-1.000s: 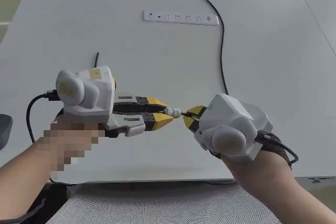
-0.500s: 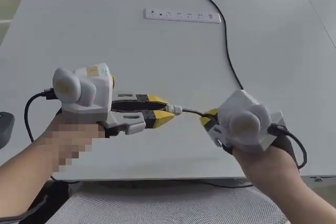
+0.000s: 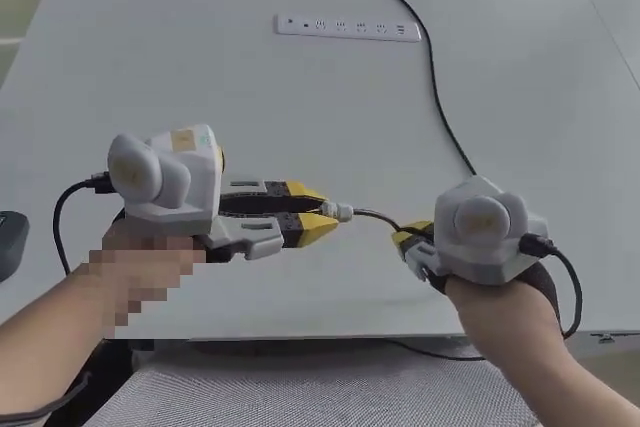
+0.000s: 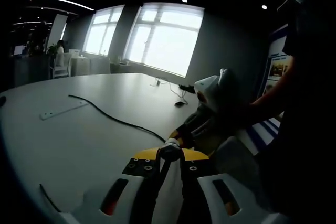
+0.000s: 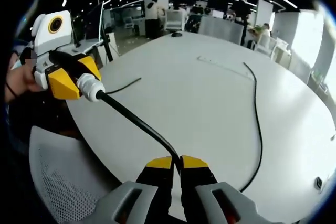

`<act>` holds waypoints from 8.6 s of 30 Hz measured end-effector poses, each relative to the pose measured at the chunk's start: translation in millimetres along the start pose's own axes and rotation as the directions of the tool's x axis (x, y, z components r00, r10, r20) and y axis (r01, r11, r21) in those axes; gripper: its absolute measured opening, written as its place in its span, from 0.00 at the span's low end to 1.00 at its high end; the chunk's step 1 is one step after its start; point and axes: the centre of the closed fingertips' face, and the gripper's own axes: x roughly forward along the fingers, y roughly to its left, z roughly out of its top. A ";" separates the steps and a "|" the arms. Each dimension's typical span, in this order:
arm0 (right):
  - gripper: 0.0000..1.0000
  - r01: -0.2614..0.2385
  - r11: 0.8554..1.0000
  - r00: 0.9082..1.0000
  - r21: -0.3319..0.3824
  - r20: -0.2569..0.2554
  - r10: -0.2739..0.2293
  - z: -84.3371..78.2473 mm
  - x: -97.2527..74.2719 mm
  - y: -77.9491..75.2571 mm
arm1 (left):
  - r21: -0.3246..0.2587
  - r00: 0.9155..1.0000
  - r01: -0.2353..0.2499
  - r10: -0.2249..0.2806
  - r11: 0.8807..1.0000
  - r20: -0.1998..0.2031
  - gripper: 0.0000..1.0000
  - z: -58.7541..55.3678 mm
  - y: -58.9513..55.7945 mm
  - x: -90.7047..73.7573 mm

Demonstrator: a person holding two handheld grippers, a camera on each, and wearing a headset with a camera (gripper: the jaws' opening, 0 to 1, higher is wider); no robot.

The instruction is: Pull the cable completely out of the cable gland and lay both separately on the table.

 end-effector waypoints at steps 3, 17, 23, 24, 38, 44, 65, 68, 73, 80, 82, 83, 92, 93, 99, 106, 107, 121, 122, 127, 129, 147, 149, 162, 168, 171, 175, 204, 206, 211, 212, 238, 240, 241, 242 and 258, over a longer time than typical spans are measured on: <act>0.00 -0.002 1.000 1.000 0.005 -0.001 0.002 -1.3 0.5 0.6 | 0.004 1.000 -0.001 0.001 1.000 -0.004 0.15 -0.6 0.0 -0.1; 0.01 -0.016 0.997 0.999 -0.082 0.033 0.018 -0.1 -6.7 6.7 | -0.008 1.000 -0.016 0.016 1.000 0.008 0.15 2.1 3.2 -4.0; 0.01 -0.018 0.992 0.998 -0.126 0.050 0.024 4.5 -9.8 7.7 | -0.021 0.999 -0.029 0.029 0.999 0.015 0.15 3.7 7.2 -7.9; 0.01 -0.019 0.991 0.998 -0.130 0.050 0.025 5.0 -10.1 7.8 | -0.023 0.999 -0.029 0.030 0.999 0.015 0.15 3.9 7.3 -8.1; 0.09 -0.055 0.956 0.989 -0.287 0.114 0.091 43.1 -30.4 38.0 | -0.041 0.999 -0.029 0.029 0.999 0.012 0.15 1.5 5.1 -6.8; 0.10 -0.073 0.911 0.984 -0.405 0.118 0.131 58.6 -35.3 57.4 | -0.041 0.999 -0.031 0.031 0.999 0.011 0.15 1.0 5.8 -7.3; 0.00 -0.041 0.743 0.982 -0.669 0.110 0.154 66.5 -37.4 73.3 | -0.039 1.000 -0.012 0.011 0.999 -0.010 0.15 0.0 0.9 -3.3; 0.00 -0.048 0.756 0.982 -0.653 0.108 0.156 65.5 -36.6 72.9 | -0.036 1.000 -0.012 0.011 0.999 -0.014 0.15 -0.7 0.4 -3.1; 0.00 -0.062 0.794 0.980 -0.605 0.112 0.163 66.9 -35.9 69.1 | -0.037 1.000 -0.012 0.012 0.999 -0.011 0.15 -0.1 0.1 -2.5; 0.00 -0.066 0.821 0.981 -0.567 0.113 0.157 66.4 -32.3 65.3 | -0.029 1.000 -0.021 0.020 0.999 -0.013 0.15 0.1 2.7 0.5; 0.00 -0.066 0.829 0.981 -0.555 0.115 0.154 66.3 -31.3 64.2 | -0.026 1.000 -0.024 0.024 0.999 -0.013 0.15 0.1 3.6 0.9; 0.00 -0.062 0.832 0.984 -0.551 0.108 0.144 64.7 -30.3 61.9 | -0.026 1.000 -0.025 0.025 0.999 -0.014 0.15 -0.1 4.1 0.7; 0.00 -0.050 0.889 0.991 -0.455 0.091 0.103 54.6 -24.4 40.8 | -0.032 1.000 -0.026 0.026 0.999 -0.006 0.15 1.5 7.5 -0.8; 0.00 -0.048 0.895 0.991 -0.443 0.089 0.097 53.5 -23.6 38.4 | -0.032 1.000 -0.027 0.026 0.999 -0.006 0.15 1.6 7.8 -0.8; 0.00 -0.034 0.942 0.995 -0.334 0.074 0.062 44.6 -16.6 23.4 | -0.034 1.000 -0.024 0.024 0.999 -0.003 0.15 2.4 8.9 -1.3; 0.00 -0.025 0.987 0.998 -0.161 0.051 0.033 28.6 -9.1 5.7 | -0.033 1.000 -0.020 0.021 0.999 0.011 0.15 5.5 7.8 -3.5; 0.00 -0.022 0.991 0.998 -0.135 0.055 0.030 27.5 -8.0 3.5 | -0.032 1.000 -0.020 0.021 0.999 0.011 0.15 5.5 7.3 -3.7; 0.00 -0.005 0.998 1.000 0.064 0.030 0.003 -0.2 5.7 -5.1 | -0.023 1.000 -0.015 0.015 1.000 0.000 0.15 -0.3 2.2 -3.3; 0.00 -0.005 0.998 1.000 0.061 0.028 0.003 -0.4 5.6 -4.9 | -0.023 1.000 -0.015 0.015 1.000 -0.001 0.15 -0.8 2.2 -3.5; 0.00 -0.008 0.998 0.999 0.062 0.032 0.006 0.7 4.9 -4.3 | -0.024 1.000 -0.018 0.018 1.000 0.001 0.15 -0.8 3.9 -5.6; 0.00 -0.010 0.998 0.999 0.059 0.034 0.008 1.5 4.7 -3.6 | -0.024 1.000 -0.019 0.019 1.000 0.002 0.15 -0.4 4.5 -6.2; 0.01 -0.050 0.999 0.994 0.000 0.093 0.049 7.7 -5.5 -1.7 | -0.034 0.999 -0.033 0.034 0.999 0.010 0.15 1.4 12.2 -11.4; 0.04 -0.048 0.999 0.992 -0.007 0.114 0.049 11.4 -8.1 -1.4 | -0.033 0.999 -0.034 0.035 0.999 0.011 0.15 2.2 13.0 -11.9; 0.21 -0.113 0.955 0.972 -0.274 0.167 0.163 57.7 -35.4 37.5 | -0.038 1.000 -0.028 0.028 0.999 -0.001 0.15 -0.9 13.1 -11.0; 0.20 -0.116 0.894 0.969 -0.434 0.150 0.199 78.5 -34.2 64.8 | -0.036 1.000 -0.023 0.023 0.999 -0.005 0.15 -0.2 13.6 -9.8; 0.17 -0.085 0.853 0.975 -0.514 0.134 0.178 83.5 -32.5 69.2 | -0.037 1.000 -0.021 0.021 0.999 -0.004 0.15 0.5 14.3 -9.5; 0.13 -0.049 0.771 0.986 -0.635 0.091 0.137 81.6 -25.8 70.4 | -0.037 1.000 -0.020 0.020 0.999 -0.004 0.15 0.9 14.5 -9.3; 0.00 -0.093 0.844 0.983 -0.529 0.084 0.161 72.6 -20.4 71.4 | -0.028 1.000 -0.016 0.016 0.999 -0.016 0.15 -1.5 12.7 -8.4; 0.00 -0.091 0.847 0.984 -0.524 0.083 0.157 72.1 -19.7 69.1 | -0.030 1.000 -0.018 0.017 0.999 -0.013 0.15 -1.1 13.2 -8.8; 0.00 -0.096 0.875 0.986 -0.475 0.078 0.150 68.2 -18.0 62.2 | -0.033 1.000 -0.023 0.022 0.999 -0.010 0.15 -0.9 15.2 -10.0; 0.00 -0.097 0.880 0.986 -0.464 0.076 0.148 67.0 -17.5 60.8 | -0.034 1.000 -0.023 0.023 0.999 -0.010 0.15 -0.9 15.6 -10.1; 0.00 -0.111 0.992 0.994 0.054 -0.001 0.112 17.2 1.4 14.9 | -0.028 1.000 -0.026 0.026 0.999 -0.016 0.15 -2.7 17.1 -10.8; 0.00 -0.103 0.992 0.994 0.079 -0.017 0.104 10.6 3.0 10.0 | -0.031 1.000 -0.027 0.027 0.999 -0.011 0.15 -1.9 17.2 -11.5; 0.00 -0.099 0.991 0.995 0.089 -0.024 0.101 7.7 3.5 8.2 | -0.032 1.000 -0.027 0.026 0.999 -0.009 0.15 -1.7 17.1 -11.7; 0.00 -0.099 0.987 0.994 0.125 -0.032 0.104 3.4 4.2 6.9 | -0.033 1.000 -0.027 0.027 0.999 -0.008 0.15 -1.5 17.1 -11.9; 0.00 -0.098 0.979 0.993 0.176 -0.046 0.108 -7.2 7.1 8.6 | -0.033 1.000 -0.026 0.026 0.999 -0.016 0.15 -4.6 14.9 -12.0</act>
